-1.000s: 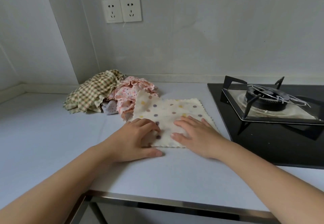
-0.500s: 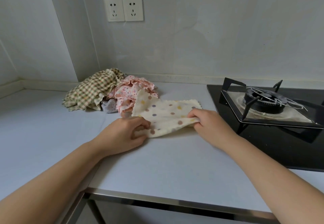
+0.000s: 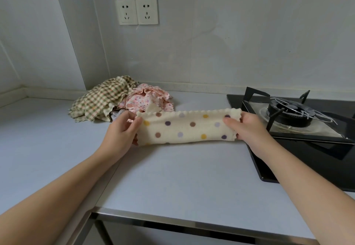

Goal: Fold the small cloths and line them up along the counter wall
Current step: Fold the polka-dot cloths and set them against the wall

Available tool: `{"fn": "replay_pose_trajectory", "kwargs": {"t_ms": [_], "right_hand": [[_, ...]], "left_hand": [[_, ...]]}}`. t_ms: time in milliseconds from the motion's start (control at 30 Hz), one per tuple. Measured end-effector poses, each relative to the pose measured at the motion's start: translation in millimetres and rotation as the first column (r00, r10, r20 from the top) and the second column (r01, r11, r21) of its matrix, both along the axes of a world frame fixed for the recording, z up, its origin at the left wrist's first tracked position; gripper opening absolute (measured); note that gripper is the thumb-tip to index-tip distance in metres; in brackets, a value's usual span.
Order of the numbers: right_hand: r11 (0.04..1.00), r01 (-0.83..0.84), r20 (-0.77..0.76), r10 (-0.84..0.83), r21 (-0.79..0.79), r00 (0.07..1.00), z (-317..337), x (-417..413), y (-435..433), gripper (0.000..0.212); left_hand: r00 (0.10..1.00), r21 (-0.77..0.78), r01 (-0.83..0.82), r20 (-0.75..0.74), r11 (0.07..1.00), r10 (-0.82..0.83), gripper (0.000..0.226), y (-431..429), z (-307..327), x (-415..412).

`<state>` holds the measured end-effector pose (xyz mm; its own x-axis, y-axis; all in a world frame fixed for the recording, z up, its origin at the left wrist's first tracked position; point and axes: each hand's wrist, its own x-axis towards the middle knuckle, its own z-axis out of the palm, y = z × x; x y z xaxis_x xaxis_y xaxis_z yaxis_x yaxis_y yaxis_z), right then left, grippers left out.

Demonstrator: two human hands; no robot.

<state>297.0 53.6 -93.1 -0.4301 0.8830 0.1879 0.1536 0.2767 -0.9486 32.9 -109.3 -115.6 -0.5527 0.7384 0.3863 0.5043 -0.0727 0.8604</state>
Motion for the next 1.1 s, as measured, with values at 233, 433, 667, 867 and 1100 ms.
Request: {"fn": "replay_pose_trajectory", "kwargs": {"t_ms": [233,433,667,867,1100], "right_hand": [[0.998,0.011,0.261,-0.028,0.069,0.965,-7,4,11,0.025],[0.938,-0.061,0.549,-0.146,0.342,0.823,-6,-3,3,0.045],[0.92,0.02,0.468,-0.218,0.392,0.857,-13,-10,1,0.039],[0.804,-0.052,0.664,-0.451,0.593,0.596,-15,-20,-10,0.018],[0.76,-0.081,0.697,-0.542,0.645,0.469,-15,-23,-15,0.023]], "left_hand": [[0.96,-0.311,-0.212,-0.241,0.926,0.139,0.018,5,6,12],[0.881,-0.39,-0.332,-0.454,0.859,0.134,0.017,4,12,23],[0.779,-0.223,-0.435,-0.579,0.872,0.241,0.025,9,4,26],[0.674,-0.268,-0.51,-0.714,0.817,0.186,0.038,18,-5,21],[0.651,-0.266,-0.536,-0.735,0.802,0.191,0.033,18,-6,20]]}}
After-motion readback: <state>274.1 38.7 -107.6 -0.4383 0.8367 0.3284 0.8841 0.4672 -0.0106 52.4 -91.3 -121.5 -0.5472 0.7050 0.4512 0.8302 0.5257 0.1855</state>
